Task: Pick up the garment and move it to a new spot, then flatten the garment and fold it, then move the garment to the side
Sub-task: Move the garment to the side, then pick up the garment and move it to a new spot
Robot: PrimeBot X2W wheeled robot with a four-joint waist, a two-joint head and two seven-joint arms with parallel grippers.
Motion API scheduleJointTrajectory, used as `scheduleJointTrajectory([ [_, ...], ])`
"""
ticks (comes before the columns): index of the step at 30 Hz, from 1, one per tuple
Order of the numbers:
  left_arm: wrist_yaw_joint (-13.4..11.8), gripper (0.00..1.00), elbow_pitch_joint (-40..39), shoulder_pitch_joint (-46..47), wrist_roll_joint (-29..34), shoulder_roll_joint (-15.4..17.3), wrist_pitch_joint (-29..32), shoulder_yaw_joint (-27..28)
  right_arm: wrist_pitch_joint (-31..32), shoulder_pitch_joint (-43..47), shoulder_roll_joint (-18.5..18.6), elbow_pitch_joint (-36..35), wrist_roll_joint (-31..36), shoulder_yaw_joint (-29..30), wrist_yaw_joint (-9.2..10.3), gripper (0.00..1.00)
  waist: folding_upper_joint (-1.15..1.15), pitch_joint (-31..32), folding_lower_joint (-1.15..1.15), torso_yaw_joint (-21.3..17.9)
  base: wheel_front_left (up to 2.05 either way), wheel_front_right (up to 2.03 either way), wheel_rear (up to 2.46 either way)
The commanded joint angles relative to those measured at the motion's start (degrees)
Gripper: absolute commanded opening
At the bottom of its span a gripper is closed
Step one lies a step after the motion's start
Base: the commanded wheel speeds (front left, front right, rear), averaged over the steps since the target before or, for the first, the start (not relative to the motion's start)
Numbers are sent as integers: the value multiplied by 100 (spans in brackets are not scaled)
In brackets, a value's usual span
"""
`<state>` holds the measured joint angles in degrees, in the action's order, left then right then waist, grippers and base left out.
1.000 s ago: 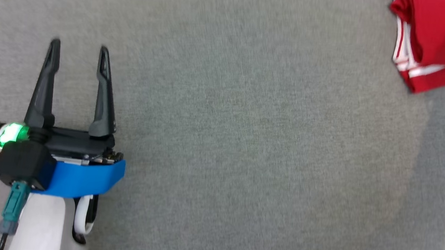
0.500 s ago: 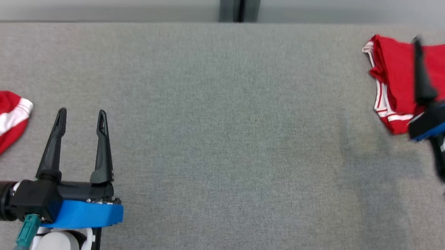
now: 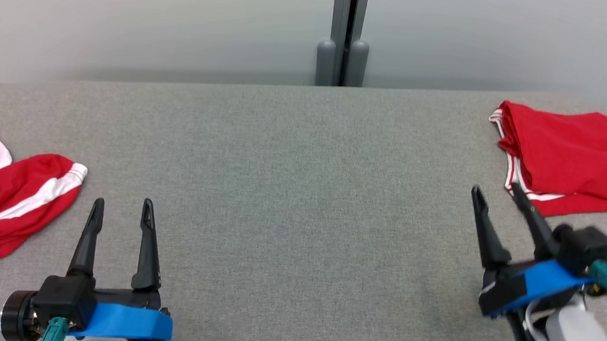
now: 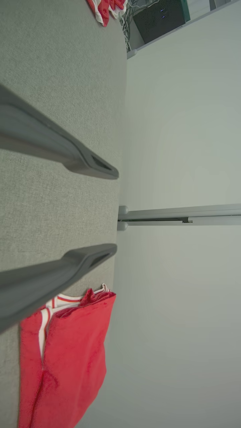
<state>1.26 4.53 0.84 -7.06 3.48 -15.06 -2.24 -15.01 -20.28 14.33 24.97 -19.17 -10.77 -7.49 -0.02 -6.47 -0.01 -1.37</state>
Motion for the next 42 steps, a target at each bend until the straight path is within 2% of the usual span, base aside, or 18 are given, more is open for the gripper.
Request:
scheduleJointTrajectory([
  [1,9,100,46,-58,-19,-6,-15,38,-21,251,-67,-103,60,33,-1,100,2,74,1,-7,0,0,0],
  [11,74,100,384,-317,-32,-34,-15,96,-22,1394,-472,-841,349,507,-1,100,2,438,1,38,0,0,0],
  [20,99,100,529,-381,-32,-47,-15,201,138,2079,-858,-1537,654,931,-1,100,2,512,1,79,0,0,0],
  [28,88,100,552,-380,10,-52,-15,230,318,2262,-990,-1864,815,1023,-1,100,2,490,1,56,0,0,0],
  [42,101,100,578,-254,48,-55,-15,274,351,2321,-1070,-1923,841,1041,-1,100,2,454,1,213,0,0,0],
])
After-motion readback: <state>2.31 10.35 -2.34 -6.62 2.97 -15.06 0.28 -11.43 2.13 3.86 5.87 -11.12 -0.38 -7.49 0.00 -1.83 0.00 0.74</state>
